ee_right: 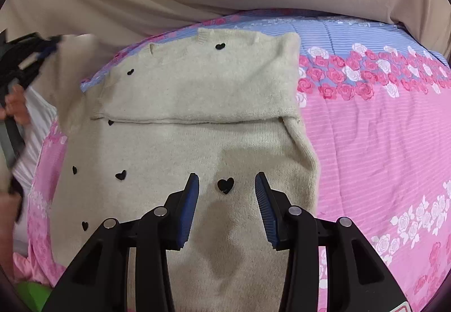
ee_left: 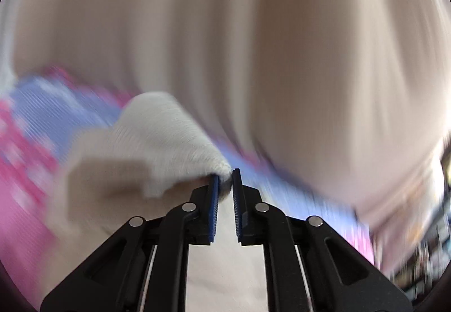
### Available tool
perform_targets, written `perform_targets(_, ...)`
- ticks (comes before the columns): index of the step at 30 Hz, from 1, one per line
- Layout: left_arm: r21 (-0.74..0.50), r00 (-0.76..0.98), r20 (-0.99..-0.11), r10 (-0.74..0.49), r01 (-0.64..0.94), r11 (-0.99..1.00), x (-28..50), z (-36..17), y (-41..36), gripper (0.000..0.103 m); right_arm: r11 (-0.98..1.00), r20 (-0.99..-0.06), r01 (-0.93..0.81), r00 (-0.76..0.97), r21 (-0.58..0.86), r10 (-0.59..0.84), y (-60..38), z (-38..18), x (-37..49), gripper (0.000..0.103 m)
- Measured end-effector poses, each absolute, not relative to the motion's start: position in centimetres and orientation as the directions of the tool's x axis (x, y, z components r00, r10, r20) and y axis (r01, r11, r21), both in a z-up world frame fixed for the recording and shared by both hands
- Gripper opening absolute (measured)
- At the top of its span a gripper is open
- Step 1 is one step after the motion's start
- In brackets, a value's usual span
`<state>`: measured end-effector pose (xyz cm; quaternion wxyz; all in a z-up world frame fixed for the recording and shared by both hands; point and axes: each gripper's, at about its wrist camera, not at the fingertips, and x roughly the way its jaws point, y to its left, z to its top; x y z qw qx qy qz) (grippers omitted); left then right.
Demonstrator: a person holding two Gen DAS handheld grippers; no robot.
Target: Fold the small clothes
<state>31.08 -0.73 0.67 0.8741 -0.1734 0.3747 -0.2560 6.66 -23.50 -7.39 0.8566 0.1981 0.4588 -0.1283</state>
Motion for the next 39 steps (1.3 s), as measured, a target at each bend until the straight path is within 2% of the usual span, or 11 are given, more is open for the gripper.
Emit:
perform_targets(1, -0.494, 0.507, -0.624, -0.595, 0.334, 0.803, 29.7, -1.9, -3.5, 0.025, 0.884, -0.835, 0.41, 0.549, 0.226, -0.041, -23.8, -7.4, 6.4, 0.042)
perform_targets(2, -0.497, 0.448, -0.665, -0.598, 0.332, 0.802, 28.8, -3.8, -5.0, 0.053, 0.878, -0.833, 0.419, 0.552, 0.231, -0.044, -24.1, -7.5, 5.9, 0.042)
perform_targets(3, -0.497, 0.384, -0.71, -0.59, 0.319, 0.807, 27.7, -6.0, -6.4, 0.061, 0.87, -0.834, 0.432, 0.55, 0.236, -0.047, -24.6, -7.6, 5.4, 0.043)
perform_targets(11, -0.57, 0.385, -0.734, -0.56, 0.099, 0.816, 22.1, -10.4, -0.8, 0.078, 0.874, -0.824, 0.395, 0.566, 0.284, 0.012, -25.7, -7.3, 7.5, 0.048)
perform_targets(16, -0.496, 0.474, -0.757, -0.449, 0.029, 0.868, 23.0, -9.4, 4.6, 0.078, 0.947, -0.807, 0.243, 0.591, 0.21, 0.027, -22.0, -5.8, 16.7, 0.052)
perform_targets(20, -0.561, 0.521, -0.73, -0.443, -0.087, 0.823, 24.8, -9.6, 8.2, 0.084, 0.988, -0.82, 0.096, 0.57, 0.121, 0.045, -17.6, -6.2, 24.7, 0.057)
perform_targets(28, -0.779, 0.565, -0.627, -0.537, -0.432, 0.455, 32.8, -13.8, 14.1, 0.08, 0.998, -0.883, 0.059, 0.468, -0.014, -0.04, -13.6, -10.4, 33.9, 0.055)
perform_targets(30, -0.787, 0.582, -0.617, -0.53, -0.455, 0.416, 34.1, -14.7, 15.0, 0.054, 0.995, -0.877, 0.089, 0.48, 0.047, -0.001, -14.7, -10.3, 34.2, 0.007)
perform_targets(32, -0.789, 0.589, -0.614, -0.525, -0.454, 0.413, 35.1, -14.6, 15.5, 0.027, 0.961, -0.812, 0.167, 0.577, 0.219, 0.085, -18.2, -8.2, 32.3, 0.007)
perform_targets(36, -0.799, 0.614, -0.598, -0.515, -0.416, 0.434, 35.2, -13.9, 16.5, 0.024, 0.82, -0.653, 0.305, 0.75, 0.484, 0.106, -26.7, -4.8, 23.4, 0.006)
perform_targets(39, -0.792, 0.574, -0.609, -0.547, -0.395, 0.466, 35.0, -14.8, 16.4, 0.023, 0.743, -0.74, 0.453, 0.667, 0.494, 0.085, -31.0, -9.2, 17.9, 0.006)
